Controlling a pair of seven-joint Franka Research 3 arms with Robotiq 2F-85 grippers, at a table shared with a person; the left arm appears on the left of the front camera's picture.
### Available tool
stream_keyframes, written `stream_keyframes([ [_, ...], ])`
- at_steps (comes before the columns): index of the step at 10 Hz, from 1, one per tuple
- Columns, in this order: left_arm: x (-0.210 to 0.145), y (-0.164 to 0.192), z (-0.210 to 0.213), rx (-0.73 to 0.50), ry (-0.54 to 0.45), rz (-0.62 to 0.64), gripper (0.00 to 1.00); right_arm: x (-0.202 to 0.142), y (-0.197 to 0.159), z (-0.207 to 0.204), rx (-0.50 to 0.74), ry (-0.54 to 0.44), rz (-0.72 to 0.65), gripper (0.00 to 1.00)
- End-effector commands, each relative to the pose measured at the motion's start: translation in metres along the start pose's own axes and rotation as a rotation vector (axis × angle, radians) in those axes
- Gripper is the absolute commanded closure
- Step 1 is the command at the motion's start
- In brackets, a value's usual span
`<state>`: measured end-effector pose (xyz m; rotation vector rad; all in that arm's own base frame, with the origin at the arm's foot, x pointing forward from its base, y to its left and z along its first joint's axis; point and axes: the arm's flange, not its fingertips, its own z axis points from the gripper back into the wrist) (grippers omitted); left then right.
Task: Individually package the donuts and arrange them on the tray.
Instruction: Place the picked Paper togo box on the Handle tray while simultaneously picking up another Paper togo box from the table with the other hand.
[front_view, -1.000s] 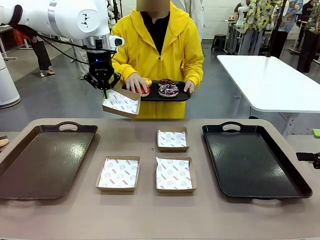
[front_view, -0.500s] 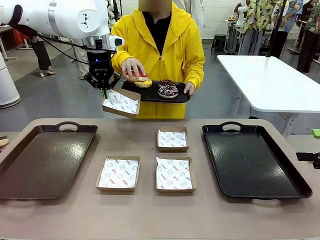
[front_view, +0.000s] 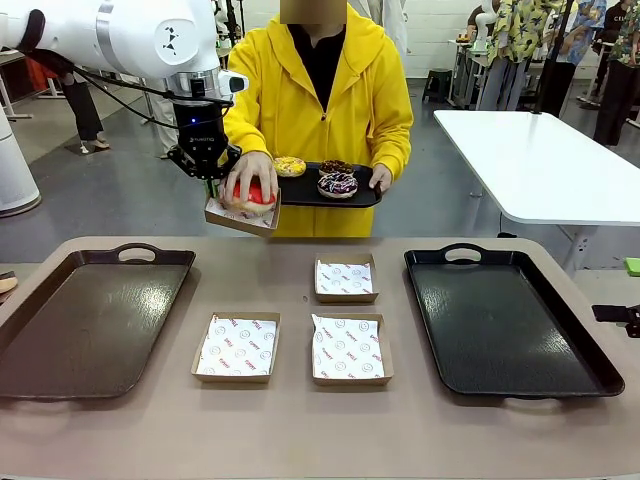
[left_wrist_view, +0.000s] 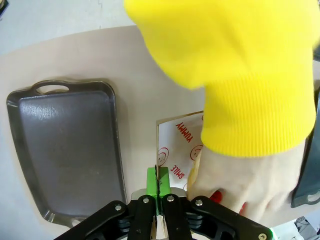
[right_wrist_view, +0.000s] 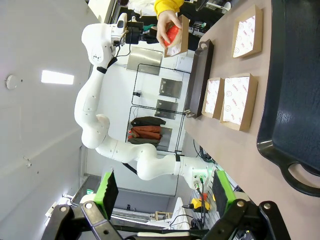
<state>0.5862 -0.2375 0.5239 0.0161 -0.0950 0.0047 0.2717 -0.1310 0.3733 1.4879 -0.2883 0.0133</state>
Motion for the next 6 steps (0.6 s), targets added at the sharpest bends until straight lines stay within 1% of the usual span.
stream_keyframes([
  [1,0.0002,0.0017,0.001,0.002,0.0,0.003,1.0,-0.0014,0.0003,0.0018,0.006,-0.003,0.002,0.0],
  [6,0.0002,0.0017,0.001,0.002,0.0,0.003,1.0,-0.0014,0.0003,0.0018,0.006,-0.003,0.002,0.0],
])
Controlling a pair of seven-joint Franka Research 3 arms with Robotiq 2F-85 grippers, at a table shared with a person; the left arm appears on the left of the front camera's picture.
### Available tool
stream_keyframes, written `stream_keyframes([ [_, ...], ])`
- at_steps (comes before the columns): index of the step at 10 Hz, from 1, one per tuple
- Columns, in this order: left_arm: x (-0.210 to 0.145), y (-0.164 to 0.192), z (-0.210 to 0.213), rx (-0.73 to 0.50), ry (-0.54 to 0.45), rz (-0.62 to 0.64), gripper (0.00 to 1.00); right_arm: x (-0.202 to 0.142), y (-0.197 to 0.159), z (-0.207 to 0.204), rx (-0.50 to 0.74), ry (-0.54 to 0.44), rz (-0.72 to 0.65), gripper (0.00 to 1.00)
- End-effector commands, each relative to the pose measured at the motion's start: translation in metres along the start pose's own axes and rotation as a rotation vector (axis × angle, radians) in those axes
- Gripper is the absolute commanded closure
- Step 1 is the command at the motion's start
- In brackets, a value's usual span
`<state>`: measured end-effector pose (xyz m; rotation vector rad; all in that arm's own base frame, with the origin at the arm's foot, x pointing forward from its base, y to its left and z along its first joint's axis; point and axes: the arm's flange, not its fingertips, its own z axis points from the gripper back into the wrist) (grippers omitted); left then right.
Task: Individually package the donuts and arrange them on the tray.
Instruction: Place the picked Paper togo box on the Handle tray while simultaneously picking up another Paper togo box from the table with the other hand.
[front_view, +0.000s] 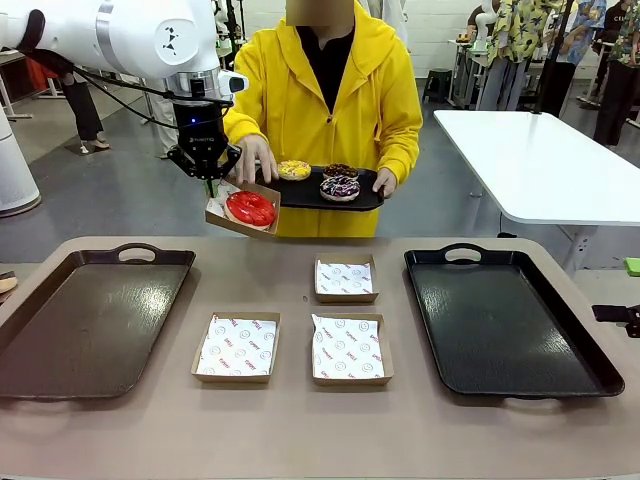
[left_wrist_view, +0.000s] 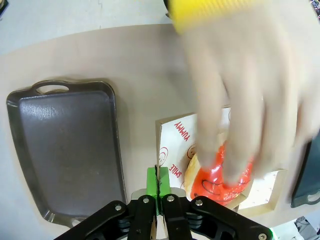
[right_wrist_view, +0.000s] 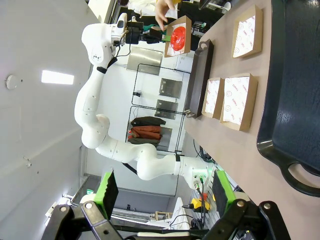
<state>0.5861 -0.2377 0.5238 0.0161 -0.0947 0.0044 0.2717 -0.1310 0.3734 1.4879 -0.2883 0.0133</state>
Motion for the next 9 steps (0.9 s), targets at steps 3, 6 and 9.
stream_keyframes([
  [3,0.0,0.002,0.001,0.002,-0.001,0.004,1.0,-0.001,0.0,0.002,0.006,-0.003,0.002,0.0],
  [6,0.001,0.006,0.001,0.003,0.003,0.011,0.99,0.022,0.01,-0.011,-0.054,-0.002,-0.004,0.0],
  [9,-0.029,0.042,0.003,0.006,0.057,-0.017,0.99,0.097,0.058,-0.058,-0.237,-0.023,-0.02,0.0],
])
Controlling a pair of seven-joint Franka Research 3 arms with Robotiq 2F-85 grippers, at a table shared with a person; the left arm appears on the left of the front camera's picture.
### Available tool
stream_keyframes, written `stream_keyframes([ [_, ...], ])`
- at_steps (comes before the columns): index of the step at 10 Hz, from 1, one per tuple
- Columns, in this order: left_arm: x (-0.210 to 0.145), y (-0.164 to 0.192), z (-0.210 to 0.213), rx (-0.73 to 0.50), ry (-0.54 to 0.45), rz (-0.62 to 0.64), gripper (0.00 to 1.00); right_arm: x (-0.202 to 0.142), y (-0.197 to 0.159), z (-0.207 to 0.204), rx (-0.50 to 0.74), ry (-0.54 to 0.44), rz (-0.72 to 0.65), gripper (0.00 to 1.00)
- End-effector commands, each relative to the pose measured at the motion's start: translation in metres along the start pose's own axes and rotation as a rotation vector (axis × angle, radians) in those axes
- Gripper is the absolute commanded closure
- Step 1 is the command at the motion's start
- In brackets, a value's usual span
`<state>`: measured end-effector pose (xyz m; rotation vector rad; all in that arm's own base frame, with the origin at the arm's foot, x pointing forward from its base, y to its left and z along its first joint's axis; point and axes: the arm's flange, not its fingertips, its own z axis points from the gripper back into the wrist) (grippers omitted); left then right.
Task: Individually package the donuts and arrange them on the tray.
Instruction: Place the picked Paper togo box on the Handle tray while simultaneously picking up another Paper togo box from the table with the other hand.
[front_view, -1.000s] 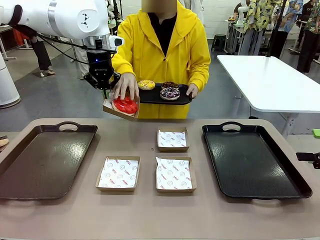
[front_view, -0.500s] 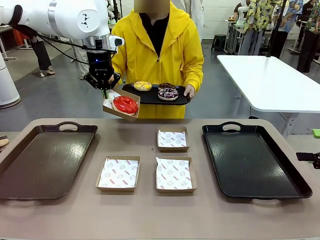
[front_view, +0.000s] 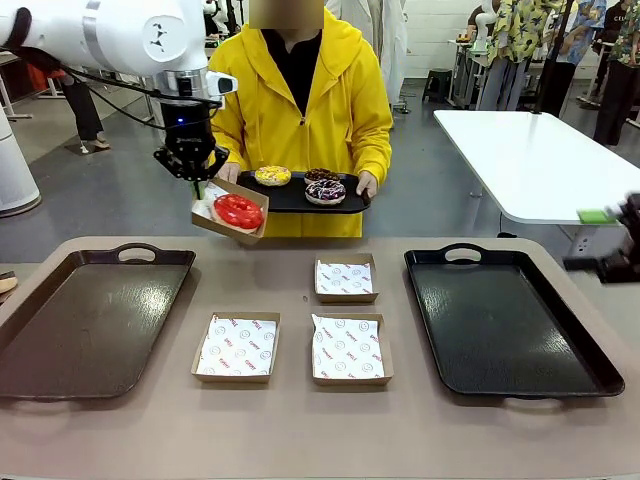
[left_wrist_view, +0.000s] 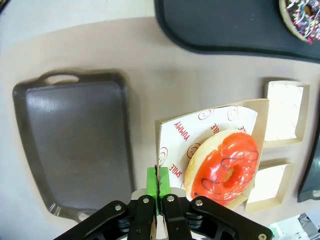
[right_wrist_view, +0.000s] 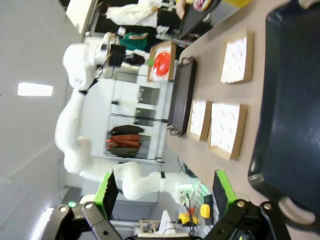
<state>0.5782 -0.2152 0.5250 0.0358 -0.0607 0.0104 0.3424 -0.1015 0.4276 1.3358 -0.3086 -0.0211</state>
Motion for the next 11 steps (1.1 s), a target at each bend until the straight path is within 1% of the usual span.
stream_keyframes([
  [1,-0.033,0.035,-0.001,-0.01,0.036,-0.011,0.99,0.044,0.034,-0.037,-0.149,0.007,-0.029,0.0],
  [2,-0.048,0.053,-0.002,-0.013,0.04,-0.023,0.99,0.063,0.047,-0.064,-0.23,0.006,-0.025,0.0],
  [3,-0.056,0.07,-0.003,-0.021,0.024,-0.031,0.99,0.076,0.056,-0.091,-0.301,0.027,-0.025,0.0],
  [5,-0.064,0.105,-0.006,-0.054,0.01,-0.046,0.99,0.093,0.064,-0.138,-0.413,0.051,-0.018,0.0],
  [6,-0.065,0.128,-0.011,-0.036,-0.007,-0.035,0.99,0.098,0.066,-0.16,-0.467,0.049,-0.005,0.0],
  [7,-0.065,0.152,-0.016,-0.051,-0.003,-0.01,0.99,0.105,0.065,-0.181,-0.52,0.041,0.016,0.0],
  [8,-0.065,0.17,-0.023,-0.063,-0.007,-0.016,0.99,0.106,0.066,-0.197,-0.546,0.038,0.029,0.0],
  [9,-0.064,0.18,-0.03,-0.047,0.001,-0.029,0.99,0.107,0.066,-0.21,-0.562,0.035,0.046,0.0],
  [11,-0.061,0.199,-0.04,-0.043,0.029,0.002,0.99,0.103,0.067,-0.223,-0.546,0.055,0.057,0.0],
])
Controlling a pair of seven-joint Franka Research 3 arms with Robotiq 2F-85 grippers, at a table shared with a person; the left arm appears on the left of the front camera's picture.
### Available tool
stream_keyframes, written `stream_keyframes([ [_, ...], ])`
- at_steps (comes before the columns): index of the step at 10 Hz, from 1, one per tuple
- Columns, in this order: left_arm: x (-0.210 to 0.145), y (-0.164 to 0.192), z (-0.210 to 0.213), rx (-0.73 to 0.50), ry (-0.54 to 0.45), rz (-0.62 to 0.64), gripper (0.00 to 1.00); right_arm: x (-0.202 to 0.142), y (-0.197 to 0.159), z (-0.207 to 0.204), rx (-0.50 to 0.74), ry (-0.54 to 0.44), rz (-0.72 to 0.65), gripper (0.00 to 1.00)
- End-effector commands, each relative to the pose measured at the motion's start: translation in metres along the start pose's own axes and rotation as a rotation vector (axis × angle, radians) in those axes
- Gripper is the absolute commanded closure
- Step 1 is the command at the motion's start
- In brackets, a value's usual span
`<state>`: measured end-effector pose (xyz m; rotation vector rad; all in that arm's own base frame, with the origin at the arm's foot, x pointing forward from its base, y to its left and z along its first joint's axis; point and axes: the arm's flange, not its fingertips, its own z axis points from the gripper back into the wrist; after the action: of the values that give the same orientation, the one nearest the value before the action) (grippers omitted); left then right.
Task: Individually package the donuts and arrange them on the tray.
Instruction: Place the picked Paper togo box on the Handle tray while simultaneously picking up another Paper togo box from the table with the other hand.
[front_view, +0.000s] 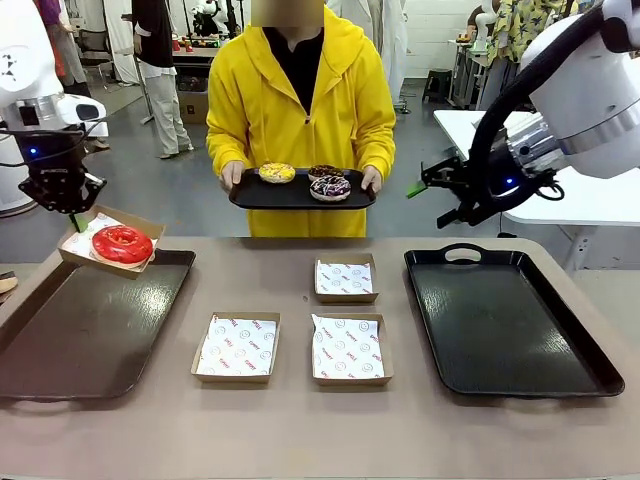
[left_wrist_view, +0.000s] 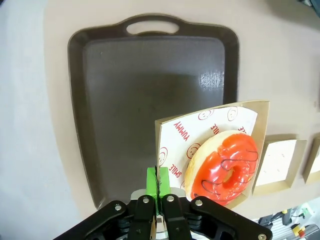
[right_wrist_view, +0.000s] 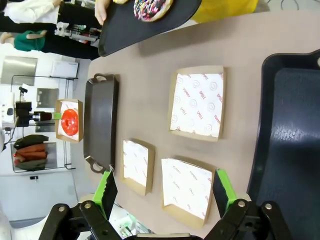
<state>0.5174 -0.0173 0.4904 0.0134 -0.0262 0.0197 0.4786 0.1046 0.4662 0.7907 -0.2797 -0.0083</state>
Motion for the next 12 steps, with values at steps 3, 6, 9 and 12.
stream_keyframes([
  [3,0.0,0.0,0.0,0.0,0.0,0.0,0.99,0.001,-0.005,0.006,0.0,-0.005,-0.007,0.0],
  [6,0.0,0.0,0.0,0.0,0.0,0.0,0.99,0.001,-0.005,0.006,0.0,-0.005,-0.007,0.0],
  [9,0.0,0.0,0.0,0.0,0.0,0.0,0.99,0.003,-0.007,0.006,0.003,-0.012,-0.013,0.0],
  [12,0.011,0.016,-0.016,0.041,-0.015,-0.015,0.99,0.027,0.027,-0.014,-0.175,0.059,0.078,0.0],
])
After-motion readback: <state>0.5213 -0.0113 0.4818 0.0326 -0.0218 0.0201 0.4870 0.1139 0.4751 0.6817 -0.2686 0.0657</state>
